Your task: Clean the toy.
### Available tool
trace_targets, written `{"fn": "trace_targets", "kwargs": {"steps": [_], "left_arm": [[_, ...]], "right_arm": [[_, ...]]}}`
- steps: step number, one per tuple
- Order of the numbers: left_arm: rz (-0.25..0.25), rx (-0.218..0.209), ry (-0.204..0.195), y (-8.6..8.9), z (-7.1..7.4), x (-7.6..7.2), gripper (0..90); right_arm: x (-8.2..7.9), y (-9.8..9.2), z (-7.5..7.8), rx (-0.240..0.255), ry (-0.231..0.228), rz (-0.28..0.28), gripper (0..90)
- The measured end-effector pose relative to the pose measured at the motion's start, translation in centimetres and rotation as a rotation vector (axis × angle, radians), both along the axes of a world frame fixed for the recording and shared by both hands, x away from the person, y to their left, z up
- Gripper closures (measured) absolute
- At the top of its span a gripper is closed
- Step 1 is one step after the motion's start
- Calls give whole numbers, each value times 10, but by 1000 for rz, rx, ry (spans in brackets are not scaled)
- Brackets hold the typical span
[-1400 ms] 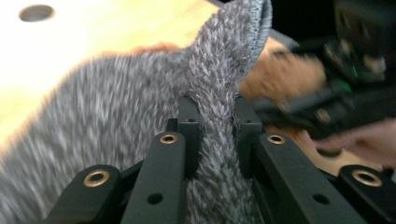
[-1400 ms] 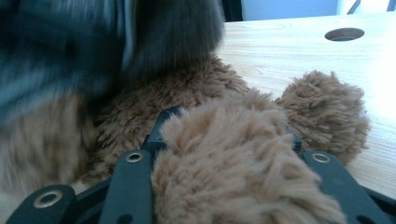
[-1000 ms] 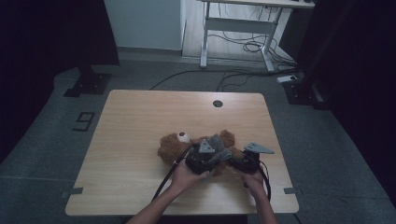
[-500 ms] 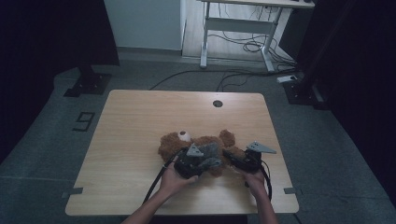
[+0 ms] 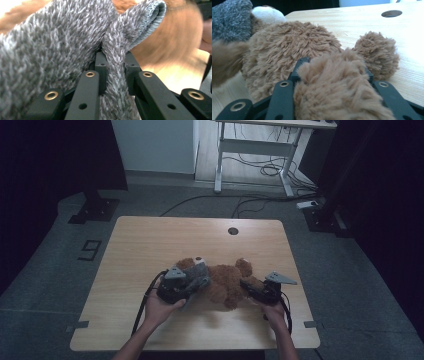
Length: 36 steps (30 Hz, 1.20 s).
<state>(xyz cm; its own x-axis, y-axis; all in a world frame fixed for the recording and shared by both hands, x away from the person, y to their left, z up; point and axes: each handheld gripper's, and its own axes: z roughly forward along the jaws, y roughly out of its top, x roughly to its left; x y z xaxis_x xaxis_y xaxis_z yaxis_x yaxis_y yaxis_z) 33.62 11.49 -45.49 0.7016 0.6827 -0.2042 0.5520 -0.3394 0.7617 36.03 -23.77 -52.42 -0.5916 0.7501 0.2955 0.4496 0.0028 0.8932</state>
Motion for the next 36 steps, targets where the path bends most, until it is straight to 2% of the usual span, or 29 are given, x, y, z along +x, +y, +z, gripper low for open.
{"fn": "trace_targets", "kwargs": {"steps": [3, 7, 14, 18, 20, 23, 25, 27, 28, 31, 33, 36], "left_arm": [[11, 18, -13, 4, 3, 3, 777], [35, 19, -29, 14, 6, 3, 776], [102, -16, -2, 46, 0, 8, 776], [111, -50, -13, 52, 9, 8, 776], [108, -62, -37, 47, 19, 8, 775], [98, -58, -77, 32, 38, 14, 776], [82, -67, -87, 17, 48, 23, 774], [75, -54, -89, 2, 54, 34, 774], [78, -34, -89, -6, 55, 40, 774], [101, 24, -50, -23, 46, 61, 774], [110, 55, -30, -26, 38, 68, 774], [132, 87, -18, -23, 23, 69, 774]], "right_arm": [[0, 1, 0, -5, -5, -1, 565], [0, 0, 0, -6, -4, 0, 566], [0, -1, -2, 1, -16, 13, 566], [0, -1, -2, 0, -20, 16, 567], [1, -2, -3, 2, -18, 16, 569], [0, -1, -2, 0, -21, 20, 569], [0, -1, -2, -3, -24, 23, 569], [-1, -1, -2, -6, -27, 25, 569], [-1, -1, -2, -5, -27, 26, 569], [-2, -2, -2, -3, -33, 32, 569], [-2, -2, -2, -5, -40, 37, 568], [-3, -2, -1, 5, -43, 51, 565]]}}
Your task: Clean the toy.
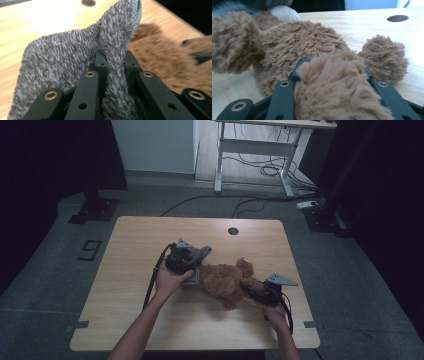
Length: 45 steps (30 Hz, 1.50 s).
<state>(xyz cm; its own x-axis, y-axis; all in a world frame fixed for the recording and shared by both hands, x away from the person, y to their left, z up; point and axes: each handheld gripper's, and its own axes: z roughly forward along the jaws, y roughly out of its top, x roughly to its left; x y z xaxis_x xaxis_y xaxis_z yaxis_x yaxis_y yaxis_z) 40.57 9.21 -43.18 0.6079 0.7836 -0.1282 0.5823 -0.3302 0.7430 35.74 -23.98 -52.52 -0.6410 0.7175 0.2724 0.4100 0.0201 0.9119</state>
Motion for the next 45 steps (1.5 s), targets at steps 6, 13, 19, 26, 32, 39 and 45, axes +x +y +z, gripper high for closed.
{"fn": "trace_targets", "kwargs": {"steps": [6, 13, 19, 26, 32, 39, 45], "left_arm": [[-9, -45, 13, 20, -19, -16, 776], [-45, -102, 7, 31, -33, -45, 777], [-70, -109, -7, 33, -41, -66, 777], [-87, -120, 2, 37, -49, -79, 777], [-103, -121, 6, 33, -55, -84, 777], [-65, -129, -31, 17, -41, -71, 777], [-137, -107, -87, -39, -18, -60, 776]], "right_arm": [[-1, 5, 4, -9, 12, 36, 486], [-8, -1, 18, 19, 11, 102, 349], [-15, 1, 36, 18, -8, 102, 260], [-9, 33, 9, -85, 103, 212, 144], [-11, 38, 1, -160, 87, 180, 287], [-1, 40, -4, -157, 31, 84, 408], [-1, 38, -6, -155, 5, 101, 432]]}}
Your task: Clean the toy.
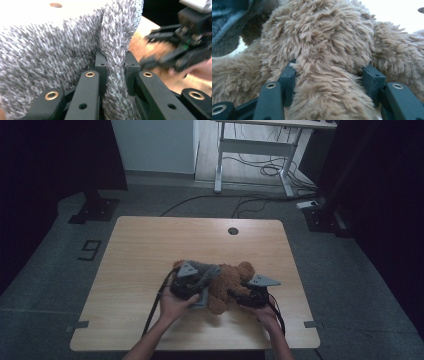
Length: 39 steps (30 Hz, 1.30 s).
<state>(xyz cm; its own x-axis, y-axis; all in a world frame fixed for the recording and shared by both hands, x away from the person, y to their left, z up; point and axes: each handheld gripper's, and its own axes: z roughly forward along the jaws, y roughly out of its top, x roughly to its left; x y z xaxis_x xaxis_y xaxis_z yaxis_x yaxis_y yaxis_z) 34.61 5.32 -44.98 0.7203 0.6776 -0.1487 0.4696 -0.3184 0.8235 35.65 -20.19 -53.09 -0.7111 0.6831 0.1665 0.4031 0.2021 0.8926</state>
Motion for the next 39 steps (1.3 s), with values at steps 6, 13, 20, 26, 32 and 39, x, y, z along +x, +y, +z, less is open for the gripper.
{"fn": "trace_targets", "kwargs": {"steps": [6, 13, 20, 26, 32, 39], "left_arm": [[-23, 77, 31, -51, -8, 20, 774], [93, 125, -39, -17, 0, 24, 780], [136, 103, -67, 29, 11, 20, 783], [212, 115, -59, 62, 15, 24, 783], [237, 98, 8, 81, -7, 31, 784], [274, 136, 43, 97, -15, 35, 784]], "right_arm": [[-2, -2, -1, -4, -3, -12, 449], [-1, -8, -3, 17, 4, -4, 475], [-3, -4, -3, 17, -2, -8, 477], [-3, -6, -4, 34, 10, -11, 478], [-3, -5, -4, 33, 11, -8, 478], [-3, -5, -5, 40, 15, -10, 478]]}}
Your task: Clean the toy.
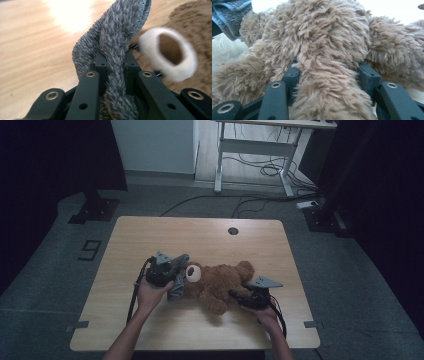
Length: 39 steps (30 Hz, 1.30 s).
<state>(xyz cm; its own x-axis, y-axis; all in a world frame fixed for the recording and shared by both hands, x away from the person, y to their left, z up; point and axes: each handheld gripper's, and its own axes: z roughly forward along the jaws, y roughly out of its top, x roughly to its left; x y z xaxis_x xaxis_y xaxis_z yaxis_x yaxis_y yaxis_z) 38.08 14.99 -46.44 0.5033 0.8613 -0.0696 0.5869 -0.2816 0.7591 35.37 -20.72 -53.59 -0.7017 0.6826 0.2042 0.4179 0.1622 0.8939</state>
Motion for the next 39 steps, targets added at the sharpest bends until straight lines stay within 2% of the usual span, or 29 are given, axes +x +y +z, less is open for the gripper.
{"fn": "trace_targets", "kwargs": {"steps": [4, 5, 7, 9, 12, 14, 16, 19, 22, 24, 26, 28, 29, 31, 32, 35, 37, 39], "left_arm": [[24, 20, 56, 11, -18, 3, 784], [25, 16, 84, 14, -27, 4, 784], [19, -13, 114, 18, -38, 3, 784], [3, -17, 127, 19, -48, -2, 784], [-13, -27, 133, 20, -52, -9, 783], [-15, -61, 147, 26, -47, -9, 782], [-2, -96, 128, 32, -36, -8, 779], [-21, -144, 44, 31, -2, -9, 779], [-67, -150, -13, 13, 26, -8, 779], [-112, -135, -37, -8, 41, -4, 778], [-147, -112, -34, -27, 46, 2, 778], [-176, -80, -5, -50, 44, 12, 776], [-188, -51, 21, -62, 40, 19, 775], [-184, -20, 50, -73, 33, 30, 767], [-168, -6, 63, -76, 28, 36, 766], [-127, -24, 95, -66, 22, 47, 767], [-87, 18, 80, -58, 19, 48, 769], [-53, 37, 73, -47, 12, 50, 773]], "right_arm": [[0, 0, 0, 1, 2, 1, 478], [0, 0, 0, 1, 2, 0, 478], [0, -1, -1, 6, 2, -2, 478], [0, -1, -1, 9, 3, -2, 478], [0, -2, -2, 11, 9, -4, 480], [0, -2, -2, 12, 10, -5, 480], [0, -2, -2, 13, 12, -6, 481], [0, -3, -2, 16, 16, -5, 481], [1, -3, -2, 18, 16, -3, 481], [1, -4, -2, 18, 16, -3, 481], [1, -4, -2, 18, 17, -4, 481], [1, -4, -2, 19, 15, -5, 481], [1, -4, -2, 20, 16, -5, 481], [1, -4, -2, 22, 22, -5, 481], [1, -4, -2, 25, 23, -6, 481], [1, -2, -2, 31, 21, -11, 481], [1, -2, -2, 28, 21, -8, 482], [1, -2, -2, 24, 16, -4, 482]]}}
